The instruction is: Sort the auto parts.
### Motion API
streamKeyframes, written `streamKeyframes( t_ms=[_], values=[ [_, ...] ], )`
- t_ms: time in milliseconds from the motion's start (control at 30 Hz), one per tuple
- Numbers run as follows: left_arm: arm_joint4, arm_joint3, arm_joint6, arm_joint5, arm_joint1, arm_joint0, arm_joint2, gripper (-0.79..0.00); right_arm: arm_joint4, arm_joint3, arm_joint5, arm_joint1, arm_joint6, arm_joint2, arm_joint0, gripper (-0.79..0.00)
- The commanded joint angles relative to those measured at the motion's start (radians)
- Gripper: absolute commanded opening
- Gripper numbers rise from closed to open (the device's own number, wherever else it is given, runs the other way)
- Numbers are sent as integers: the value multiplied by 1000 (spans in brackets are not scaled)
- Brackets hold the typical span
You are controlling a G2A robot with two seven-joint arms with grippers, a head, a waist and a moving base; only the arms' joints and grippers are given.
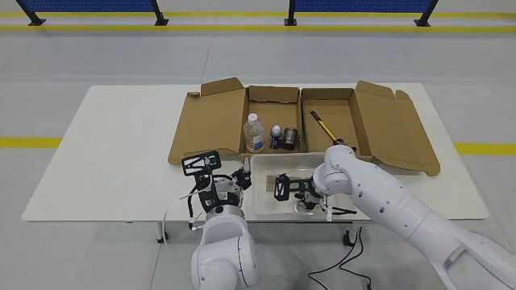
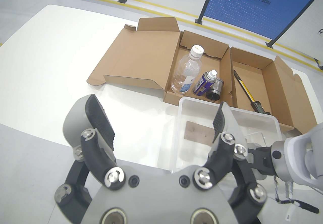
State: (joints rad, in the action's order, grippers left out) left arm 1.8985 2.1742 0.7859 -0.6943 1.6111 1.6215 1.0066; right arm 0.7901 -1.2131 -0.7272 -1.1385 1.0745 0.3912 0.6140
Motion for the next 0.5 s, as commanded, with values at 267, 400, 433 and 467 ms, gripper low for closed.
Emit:
streamKeyframes(
  t_ms=[267,400,433,467],
  values=[
    [0,0,0,0,0,0,0,0,-14,42,-10,-18,-25,8,-21,-785],
    [0,0,0,0,0,0,0,0,-35,28,-15,4,-71,65,-25,-785],
    [0,0,0,0,0,0,0,0,-42,21,-18,13,-86,87,-24,-785],
    [0,0,0,0,0,0,0,0,-49,12,-22,24,-101,111,-22,-785]
  ],
)
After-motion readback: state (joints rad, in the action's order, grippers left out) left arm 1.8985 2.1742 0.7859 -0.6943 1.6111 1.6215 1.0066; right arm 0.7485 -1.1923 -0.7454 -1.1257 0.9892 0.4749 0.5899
